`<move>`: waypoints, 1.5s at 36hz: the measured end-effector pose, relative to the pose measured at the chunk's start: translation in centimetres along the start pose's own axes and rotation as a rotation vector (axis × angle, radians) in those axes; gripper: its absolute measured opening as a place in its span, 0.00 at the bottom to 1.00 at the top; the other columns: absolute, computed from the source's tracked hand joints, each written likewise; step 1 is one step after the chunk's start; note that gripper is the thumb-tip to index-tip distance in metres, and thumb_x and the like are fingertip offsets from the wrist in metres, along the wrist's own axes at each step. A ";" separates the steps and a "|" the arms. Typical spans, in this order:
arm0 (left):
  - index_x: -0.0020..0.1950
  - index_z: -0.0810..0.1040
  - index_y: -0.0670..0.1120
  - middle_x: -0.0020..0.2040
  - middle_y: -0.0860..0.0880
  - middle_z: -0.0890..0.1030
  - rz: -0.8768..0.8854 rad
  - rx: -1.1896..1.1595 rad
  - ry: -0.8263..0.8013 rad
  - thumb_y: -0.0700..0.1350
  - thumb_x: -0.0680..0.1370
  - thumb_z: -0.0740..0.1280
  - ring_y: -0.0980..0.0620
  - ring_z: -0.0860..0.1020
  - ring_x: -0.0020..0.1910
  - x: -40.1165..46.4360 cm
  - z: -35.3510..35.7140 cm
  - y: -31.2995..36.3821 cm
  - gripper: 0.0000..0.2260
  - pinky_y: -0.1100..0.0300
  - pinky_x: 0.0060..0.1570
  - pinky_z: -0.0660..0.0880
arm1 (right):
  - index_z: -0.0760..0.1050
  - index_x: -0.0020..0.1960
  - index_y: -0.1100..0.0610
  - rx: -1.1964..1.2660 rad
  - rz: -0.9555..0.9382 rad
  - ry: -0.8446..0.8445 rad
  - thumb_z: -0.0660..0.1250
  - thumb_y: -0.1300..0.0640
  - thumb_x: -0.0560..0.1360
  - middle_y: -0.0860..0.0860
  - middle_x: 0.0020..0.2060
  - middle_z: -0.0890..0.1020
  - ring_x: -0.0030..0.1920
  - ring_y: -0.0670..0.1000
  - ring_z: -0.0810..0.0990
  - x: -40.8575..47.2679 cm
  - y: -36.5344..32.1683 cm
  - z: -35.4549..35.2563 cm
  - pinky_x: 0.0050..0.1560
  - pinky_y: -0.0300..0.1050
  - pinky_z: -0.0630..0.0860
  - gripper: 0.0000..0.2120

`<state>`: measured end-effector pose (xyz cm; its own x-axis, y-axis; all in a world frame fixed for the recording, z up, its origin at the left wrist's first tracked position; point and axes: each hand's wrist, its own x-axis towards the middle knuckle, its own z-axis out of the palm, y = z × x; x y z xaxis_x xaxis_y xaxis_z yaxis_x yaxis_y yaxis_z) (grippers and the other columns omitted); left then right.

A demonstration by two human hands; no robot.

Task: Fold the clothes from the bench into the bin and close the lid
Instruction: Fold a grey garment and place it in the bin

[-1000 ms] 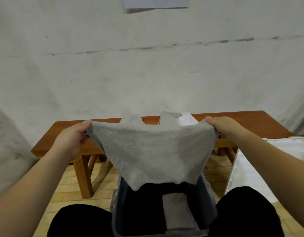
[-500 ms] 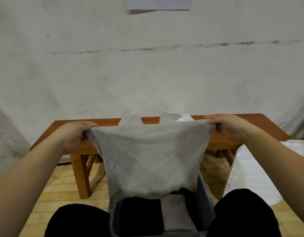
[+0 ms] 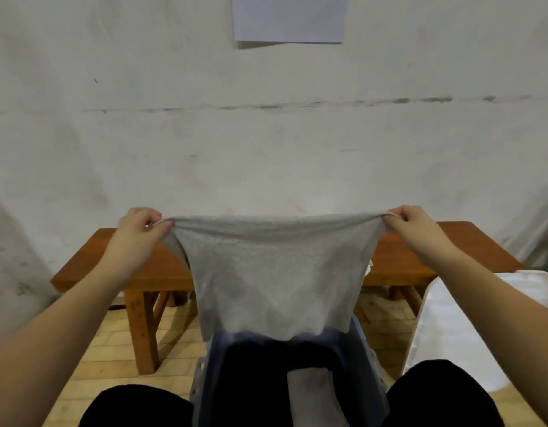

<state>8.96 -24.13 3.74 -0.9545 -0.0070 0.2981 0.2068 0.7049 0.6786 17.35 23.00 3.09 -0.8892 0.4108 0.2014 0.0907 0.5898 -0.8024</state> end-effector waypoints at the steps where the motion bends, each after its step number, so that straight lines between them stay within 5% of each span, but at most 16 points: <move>1: 0.49 0.76 0.47 0.55 0.54 0.77 -0.040 -0.120 -0.026 0.55 0.80 0.64 0.51 0.75 0.54 -0.2 0.0 0.3 0.11 0.50 0.56 0.72 | 0.77 0.54 0.58 0.056 0.002 -0.010 0.62 0.51 0.82 0.50 0.53 0.79 0.50 0.48 0.76 0.3 0.2 -0.1 0.48 0.43 0.72 0.11; 4: 0.44 0.72 0.43 0.45 0.49 0.78 -0.146 -0.625 -0.059 0.48 0.81 0.65 0.50 0.77 0.47 -0.3 0.2 1.3 0.10 0.53 0.52 0.73 | 0.79 0.57 0.57 0.422 0.090 -0.079 0.63 0.52 0.80 0.49 0.59 0.80 0.61 0.51 0.77 1.1 0.5 -0.3 0.63 0.50 0.72 0.11; 8: 0.42 0.72 0.46 0.44 0.48 0.79 -0.181 -1.051 -0.056 0.47 0.79 0.67 0.51 0.79 0.47 1.0 -0.1 1.6 0.08 0.56 0.49 0.77 | 0.76 0.39 0.58 1.052 0.231 -0.090 0.60 0.62 0.80 0.52 0.42 0.80 0.49 0.51 0.78 1.5 -1.3 0.4 0.50 0.45 0.75 0.12; 13: 0.43 0.74 0.48 0.42 0.49 0.81 -0.083 -1.221 -0.044 0.47 0.80 0.64 0.52 0.81 0.42 3.1 -1.9 2.6 0.06 0.57 0.39 0.81 | 0.76 0.37 0.55 1.341 0.073 -0.255 0.64 0.62 0.76 0.51 0.35 0.81 0.42 0.49 0.81 0.6 -5.0 -0.7 0.47 0.44 0.81 0.10; 15: 0.46 0.77 0.46 0.46 0.46 0.82 -0.045 -1.439 -0.190 0.46 0.80 0.62 0.50 0.82 0.47 3.6 -3.6 3.0 0.07 0.52 0.46 0.82 | 0.76 0.36 0.54 1.406 -0.096 -0.408 0.71 0.58 0.70 0.50 0.33 0.80 0.41 0.49 0.81 0.1 -6.6 -2.2 0.49 0.44 0.81 0.06; 17: 0.55 0.77 0.37 0.55 0.35 0.80 -0.011 -1.642 -0.421 0.44 0.85 0.52 0.39 0.78 0.60 3.5 -4.7 3.1 0.16 0.41 0.66 0.70 | 0.77 0.37 0.51 1.403 -0.218 -0.565 0.72 0.55 0.70 0.47 0.32 0.79 0.39 0.47 0.81 -0.2 -8.0 -3.6 0.49 0.43 0.78 0.05; 20: 0.60 0.72 0.32 0.56 0.29 0.78 0.018 -1.525 -0.345 0.44 0.87 0.45 0.34 0.75 0.61 3.4 -6.3 3.9 0.21 0.43 0.70 0.62 | 0.76 0.38 0.50 1.249 -0.245 -0.475 0.66 0.56 0.74 0.46 0.31 0.79 0.35 0.45 0.80 -0.2 -9.9 -3.7 0.43 0.39 0.77 0.06; 24: 0.43 0.80 0.50 0.40 0.49 0.83 0.270 -1.376 -0.535 0.49 0.71 0.77 0.49 0.82 0.43 2.8 -4.0 9.5 0.07 0.56 0.50 0.79 | 0.80 0.40 0.51 0.929 -0.322 -0.318 0.77 0.54 0.66 0.49 0.38 0.82 0.40 0.46 0.79 -1.1 -12.5 -0.3 0.44 0.38 0.75 0.07; 27: 0.39 0.82 0.52 0.47 0.51 0.84 0.377 -1.249 -0.539 0.51 0.64 0.81 0.50 0.82 0.48 1.3 -1.5 13.3 0.11 0.57 0.52 0.78 | 0.83 0.38 0.45 0.731 -0.421 -0.327 0.70 0.60 0.71 0.44 0.41 0.84 0.45 0.45 0.80 -3.0 -14.3 2.5 0.49 0.39 0.74 0.10; 32: 0.38 0.83 0.51 0.56 0.49 0.82 0.470 -1.290 -0.640 0.49 0.65 0.81 0.49 0.79 0.54 -0.8 2.0 17.2 0.09 0.56 0.55 0.77 | 0.83 0.38 0.46 0.816 -0.503 -0.431 0.64 0.66 0.70 0.43 0.44 0.84 0.50 0.44 0.81 -5.7 -17.2 6.0 0.55 0.39 0.76 0.17; 35: 0.38 0.83 0.48 0.61 0.46 0.79 0.453 -1.311 -0.690 0.47 0.66 0.80 0.48 0.81 0.53 -1.7 2.8 18.5 0.08 0.54 0.54 0.78 | 0.81 0.41 0.49 0.891 -0.525 -0.439 0.66 0.69 0.75 0.46 0.51 0.84 0.55 0.49 0.81 -6.5 -17.8 6.8 0.59 0.45 0.77 0.16; 39: 0.40 0.83 0.49 0.65 0.47 0.77 0.416 -1.302 -0.675 0.50 0.65 0.80 0.47 0.81 0.56 -1.6 3.5 18.6 0.10 0.52 0.60 0.77 | 0.74 0.45 0.60 0.990 -0.458 -0.395 0.66 0.69 0.77 0.44 0.46 0.85 0.49 0.44 0.84 -6.9 -17.9 6.9 0.50 0.38 0.79 0.06; 45: 0.64 0.72 0.45 0.58 0.47 0.82 0.258 -1.290 -0.692 0.54 0.60 0.82 0.48 0.82 0.55 -1.7 4.0 17.8 0.37 0.56 0.54 0.79 | 0.78 0.38 0.49 0.954 -0.478 -0.395 0.66 0.68 0.77 0.42 0.54 0.84 0.54 0.46 0.82 -6.7 -17.6 7.0 0.54 0.40 0.78 0.16; 49: 0.63 0.71 0.43 0.52 0.46 0.83 0.145 -1.226 -0.849 0.59 0.62 0.80 0.48 0.82 0.54 -2.2 3.8 17.2 0.37 0.52 0.54 0.80 | 0.77 0.40 0.50 0.884 -0.507 -0.482 0.64 0.71 0.78 0.44 0.57 0.84 0.61 0.47 0.80 -6.7 -17.7 6.7 0.58 0.42 0.76 0.18; 52: 0.61 0.74 0.43 0.49 0.47 0.84 0.123 -1.202 -0.860 0.60 0.63 0.78 0.51 0.83 0.47 -2.3 3.7 16.7 0.34 0.56 0.48 0.80 | 0.73 0.43 0.56 0.843 -0.478 -0.509 0.63 0.74 0.76 0.45 0.46 0.86 0.50 0.44 0.83 -6.5 -17.8 6.2 0.50 0.38 0.77 0.13; 54: 0.68 0.72 0.41 0.59 0.41 0.81 0.101 -1.113 -0.736 0.61 0.66 0.77 0.45 0.80 0.56 -2.2 3.8 16.5 0.39 0.46 0.60 0.76 | 0.74 0.42 0.56 0.800 -0.470 -0.451 0.65 0.74 0.75 0.45 0.41 0.84 0.43 0.44 0.82 -6.3 -17.8 5.9 0.45 0.37 0.77 0.14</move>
<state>13.69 -9.78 11.73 -0.7449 0.6398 0.1889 0.0107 -0.2717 0.9623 18.67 5.78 12.80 -0.8585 -0.1381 0.4938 -0.4874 -0.0794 -0.8696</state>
